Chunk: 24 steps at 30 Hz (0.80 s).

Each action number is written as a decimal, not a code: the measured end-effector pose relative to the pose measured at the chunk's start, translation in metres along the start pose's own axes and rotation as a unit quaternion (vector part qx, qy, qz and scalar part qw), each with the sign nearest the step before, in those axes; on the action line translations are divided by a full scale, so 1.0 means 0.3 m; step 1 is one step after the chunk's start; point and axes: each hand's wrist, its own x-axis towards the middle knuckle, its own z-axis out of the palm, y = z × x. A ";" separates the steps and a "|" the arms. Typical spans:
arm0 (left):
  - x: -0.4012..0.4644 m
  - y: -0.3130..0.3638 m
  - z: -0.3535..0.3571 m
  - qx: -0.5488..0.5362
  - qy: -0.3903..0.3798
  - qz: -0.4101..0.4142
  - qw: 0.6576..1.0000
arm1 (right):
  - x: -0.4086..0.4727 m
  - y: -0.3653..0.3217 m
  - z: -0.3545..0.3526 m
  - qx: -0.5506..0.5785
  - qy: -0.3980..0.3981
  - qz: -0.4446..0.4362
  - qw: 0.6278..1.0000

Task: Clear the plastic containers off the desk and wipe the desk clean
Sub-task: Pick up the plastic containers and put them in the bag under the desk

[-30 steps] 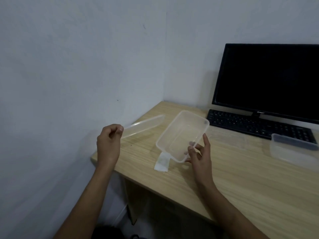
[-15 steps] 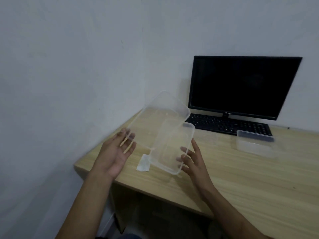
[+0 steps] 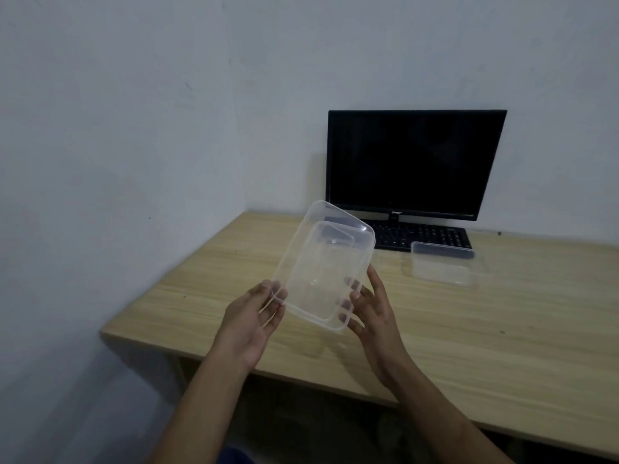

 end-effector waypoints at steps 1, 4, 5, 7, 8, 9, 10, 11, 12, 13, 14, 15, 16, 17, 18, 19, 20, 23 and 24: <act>-0.007 -0.005 0.006 0.020 -0.005 0.015 1.000 | -0.001 -0.005 -0.007 0.000 0.002 0.000 1.000; -0.035 -0.014 0.023 0.124 -0.028 0.059 0.990 | -0.012 -0.025 -0.030 -0.002 0.009 -0.001 1.000; -0.044 -0.017 0.032 0.160 -0.038 0.070 0.984 | -0.016 -0.034 -0.042 -0.004 0.011 -0.002 1.000; -0.056 -0.025 0.050 0.222 -0.055 0.089 0.969 | -0.027 -0.051 -0.063 -0.009 0.013 -0.006 1.000; -0.060 -0.028 0.059 0.247 -0.060 0.100 0.962 | -0.032 -0.057 -0.073 -0.012 0.012 -0.007 1.000; -0.063 -0.034 0.069 0.265 -0.064 0.110 0.956 | -0.039 -0.064 -0.087 -0.015 0.012 -0.007 1.000; -0.065 -0.037 0.077 0.275 -0.066 0.118 0.952 | -0.045 -0.071 -0.099 -0.017 0.011 -0.004 1.000; -0.066 -0.040 0.084 0.278 -0.066 0.122 0.951 | -0.051 -0.078 -0.112 -0.015 0.010 -0.001 1.000; -0.068 -0.044 0.092 0.274 -0.066 0.122 0.952 | -0.058 -0.085 -0.126 -0.011 0.011 0.004 1.000; -0.066 -0.046 0.095 0.266 -0.066 0.119 0.954 | -0.061 -0.088 -0.139 -0.008 0.009 0.007 1.000; -0.067 -0.050 0.099 0.257 -0.069 0.111 0.958 | -0.067 -0.090 -0.153 -0.007 0.008 0.011 1.000; -0.068 -0.052 0.100 0.251 -0.076 0.102 0.960 | -0.071 -0.089 -0.164 -0.006 0.008 0.014 1.000; -0.068 -0.055 0.099 0.251 -0.085 0.092 0.960 | -0.075 -0.088 -0.173 -0.003 0.006 0.016 1.000; -0.069 -0.063 0.100 0.257 -0.096 0.084 0.958 | -0.082 -0.088 -0.182 -0.003 0.003 0.017 1.000; -0.071 -0.068 0.100 0.267 -0.106 0.080 0.954 | -0.087 -0.088 -0.185 -0.005 -0.001 0.017 1.000; -0.074 -0.077 0.100 0.277 -0.112 0.079 0.951 | -0.093 -0.091 -0.187 -0.006 -0.004 0.017 1.000; -0.076 -0.083 0.102 0.286 -0.113 0.082 0.948 | -0.098 -0.094 -0.189 -0.006 -0.004 0.019 1.000; -0.077 -0.097 0.102 0.326 -0.109 0.102 0.933 | -0.104 -0.101 -0.192 0.008 0.001 0.023 1.000; -0.079 -0.101 0.106 0.347 -0.109 0.110 0.925 | -0.107 -0.106 -0.195 0.008 0.002 0.023 1.000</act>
